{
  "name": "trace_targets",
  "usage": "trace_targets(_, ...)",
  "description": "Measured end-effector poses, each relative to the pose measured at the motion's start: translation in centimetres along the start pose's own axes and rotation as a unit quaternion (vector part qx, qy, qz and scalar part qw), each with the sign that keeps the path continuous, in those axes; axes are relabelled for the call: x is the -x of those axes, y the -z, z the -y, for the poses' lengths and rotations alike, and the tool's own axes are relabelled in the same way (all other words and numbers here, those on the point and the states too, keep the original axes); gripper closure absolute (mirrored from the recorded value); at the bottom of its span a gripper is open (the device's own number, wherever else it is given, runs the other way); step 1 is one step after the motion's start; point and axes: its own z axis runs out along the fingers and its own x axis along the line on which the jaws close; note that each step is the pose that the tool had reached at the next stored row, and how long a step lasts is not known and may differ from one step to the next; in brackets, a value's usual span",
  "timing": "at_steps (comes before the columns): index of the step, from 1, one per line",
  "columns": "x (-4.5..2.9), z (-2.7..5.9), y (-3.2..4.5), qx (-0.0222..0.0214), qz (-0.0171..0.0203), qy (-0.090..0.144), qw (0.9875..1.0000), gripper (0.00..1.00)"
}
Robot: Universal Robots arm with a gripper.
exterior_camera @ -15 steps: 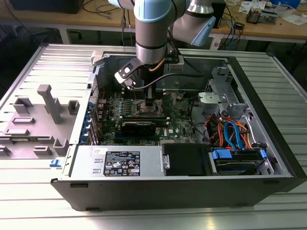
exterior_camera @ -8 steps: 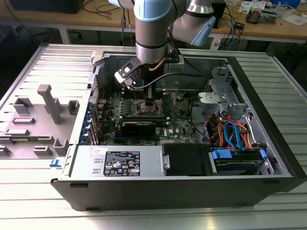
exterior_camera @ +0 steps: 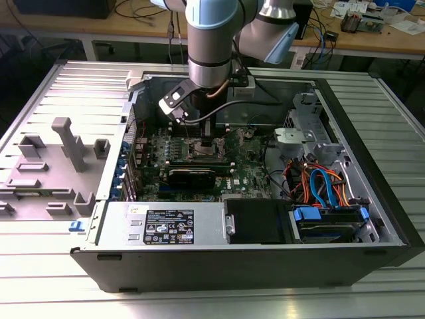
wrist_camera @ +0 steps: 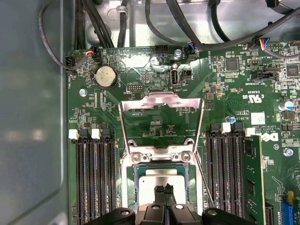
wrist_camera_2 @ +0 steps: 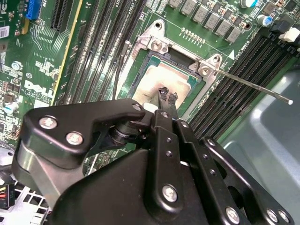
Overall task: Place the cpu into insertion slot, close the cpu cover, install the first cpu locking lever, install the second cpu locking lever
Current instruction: 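Close the cpu cover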
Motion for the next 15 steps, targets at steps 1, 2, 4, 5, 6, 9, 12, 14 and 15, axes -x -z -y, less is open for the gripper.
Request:
trace_targets(1,0.00,-0.02,0.03,0.0000,0.0001,0.000,1.0000,0.89)
trace_targets(2,0.00,-0.04,0.08,-0.0001,0.0002,0.000,1.0000,0.89)
trace_targets(4,0.00,-0.07,0.17,0.0000,0.0000,-0.001,1.0000,0.89)
trace_targets(5,-0.01,-0.08,0.17,0.0000,0.0000,-0.001,1.0000,0.89)
trace_targets(6,0.00,-0.08,0.18,0.0000,0.0000,-0.001,1.0000,0.89)
trace_targets(9,0.00,-0.08,0.18,0.0000,0.0001,-0.001,1.0000,0.89)
trace_targets(12,0.00,-0.08,0.18,0.0000,0.0000,-0.001,1.0000,0.89)
trace_targets(14,0.00,-0.08,0.18,0.0000,0.0001,-0.001,1.0000,0.89)
trace_targets(15,0.00,-0.08,0.18,0.0000,0.0001,-0.001,1.0000,0.89)
